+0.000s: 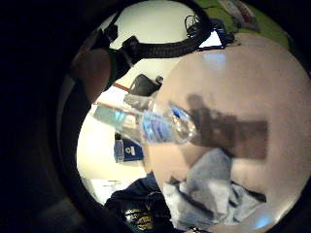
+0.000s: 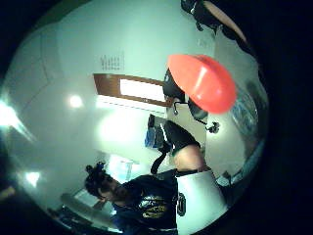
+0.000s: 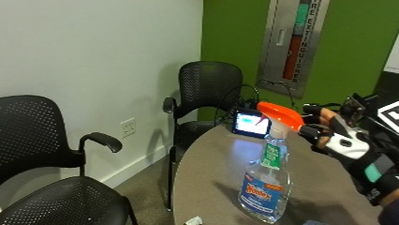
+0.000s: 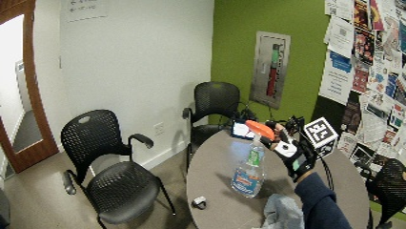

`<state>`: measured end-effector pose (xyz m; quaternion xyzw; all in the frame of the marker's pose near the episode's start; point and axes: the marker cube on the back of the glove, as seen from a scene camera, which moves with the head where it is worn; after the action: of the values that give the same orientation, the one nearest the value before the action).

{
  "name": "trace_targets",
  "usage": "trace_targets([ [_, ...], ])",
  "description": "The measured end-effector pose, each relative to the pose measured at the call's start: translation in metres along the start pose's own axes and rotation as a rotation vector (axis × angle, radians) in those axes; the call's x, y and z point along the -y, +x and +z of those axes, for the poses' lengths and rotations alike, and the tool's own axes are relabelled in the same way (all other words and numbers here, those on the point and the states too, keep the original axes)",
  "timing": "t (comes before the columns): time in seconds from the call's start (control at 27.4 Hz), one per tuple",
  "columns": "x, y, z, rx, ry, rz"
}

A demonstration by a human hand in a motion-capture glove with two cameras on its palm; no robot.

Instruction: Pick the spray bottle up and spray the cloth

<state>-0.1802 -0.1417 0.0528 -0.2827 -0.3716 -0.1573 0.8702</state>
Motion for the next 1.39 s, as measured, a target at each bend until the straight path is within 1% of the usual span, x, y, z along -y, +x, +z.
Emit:
trace_targets([
  [0.18, -0.03, 0.001, -0.031, -0.047, -0.012, 0.015],
  [0.29, -0.063, 0.01, -0.059, -0.089, 0.008, 0.028],
  [0.58, -0.175, 0.097, -0.173, -0.338, 0.176, 0.091],
  [0.73, -0.221, 0.125, -0.199, -0.344, 0.239, 0.087],
  [0.84, -0.247, 0.149, -0.201, -0.335, 0.272, 0.136],
  [0.98, -0.263, 0.166, -0.18, -0.309, 0.27, 0.195],
  [1.2, -0.251, 0.169, -0.137, -0.224, 0.232, 0.24],
  [1.39, -0.233, 0.164, -0.124, -0.151, 0.252, 0.176],
])
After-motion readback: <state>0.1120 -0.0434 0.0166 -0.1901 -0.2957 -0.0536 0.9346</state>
